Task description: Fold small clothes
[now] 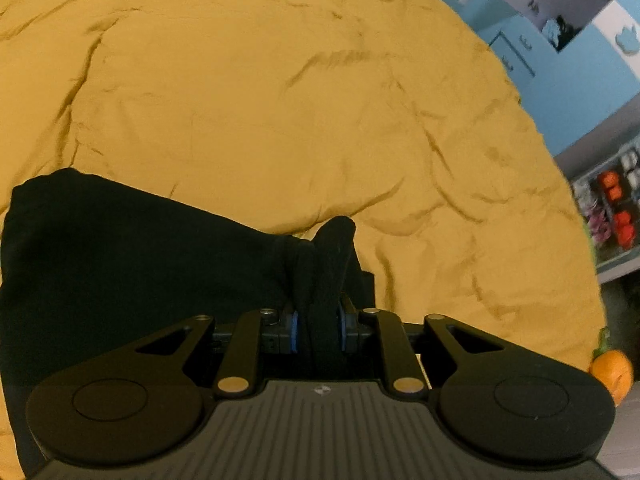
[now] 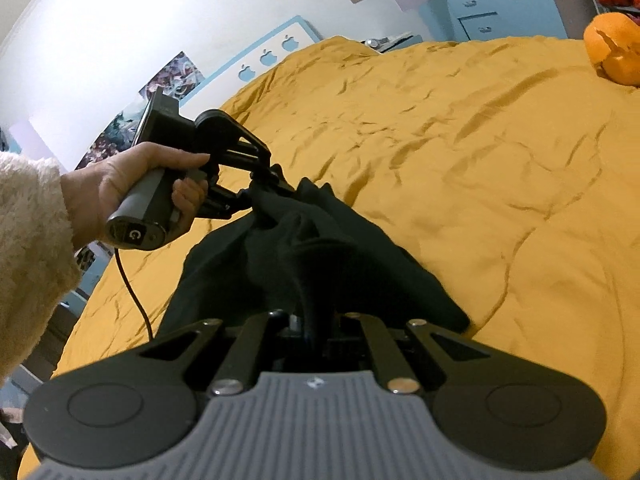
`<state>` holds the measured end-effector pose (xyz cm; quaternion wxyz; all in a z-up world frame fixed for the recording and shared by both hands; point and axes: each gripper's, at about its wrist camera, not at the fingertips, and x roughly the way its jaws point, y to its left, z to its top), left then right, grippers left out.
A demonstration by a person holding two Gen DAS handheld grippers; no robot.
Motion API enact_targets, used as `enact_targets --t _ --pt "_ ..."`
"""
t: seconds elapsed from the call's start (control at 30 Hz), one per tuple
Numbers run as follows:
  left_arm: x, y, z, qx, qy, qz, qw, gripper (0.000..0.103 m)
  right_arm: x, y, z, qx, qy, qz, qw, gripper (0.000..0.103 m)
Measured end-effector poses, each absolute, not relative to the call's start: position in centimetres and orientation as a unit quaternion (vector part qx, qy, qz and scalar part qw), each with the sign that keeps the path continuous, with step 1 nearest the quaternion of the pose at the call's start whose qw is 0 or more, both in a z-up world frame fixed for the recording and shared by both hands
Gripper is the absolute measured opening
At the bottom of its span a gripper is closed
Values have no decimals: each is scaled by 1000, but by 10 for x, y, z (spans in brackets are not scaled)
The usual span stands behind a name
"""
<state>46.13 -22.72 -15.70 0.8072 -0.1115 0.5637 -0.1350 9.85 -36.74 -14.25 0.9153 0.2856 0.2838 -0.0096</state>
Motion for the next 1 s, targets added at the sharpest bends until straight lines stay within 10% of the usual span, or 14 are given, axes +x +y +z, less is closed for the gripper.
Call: enact_targets --t 0.1,0.53,1.0 --pt "463 -229 -161 -144 558 -135 806 45 100 -372 -151 297 291 -22 909 3" --pt "360 -130 -56 -154 455 -295 826 42 60 -406 -129 319 283 -56 903 25" --pt "174 18 -110 -220 438 -270 829 48 201 -432 -97 174 292 143 929 44"
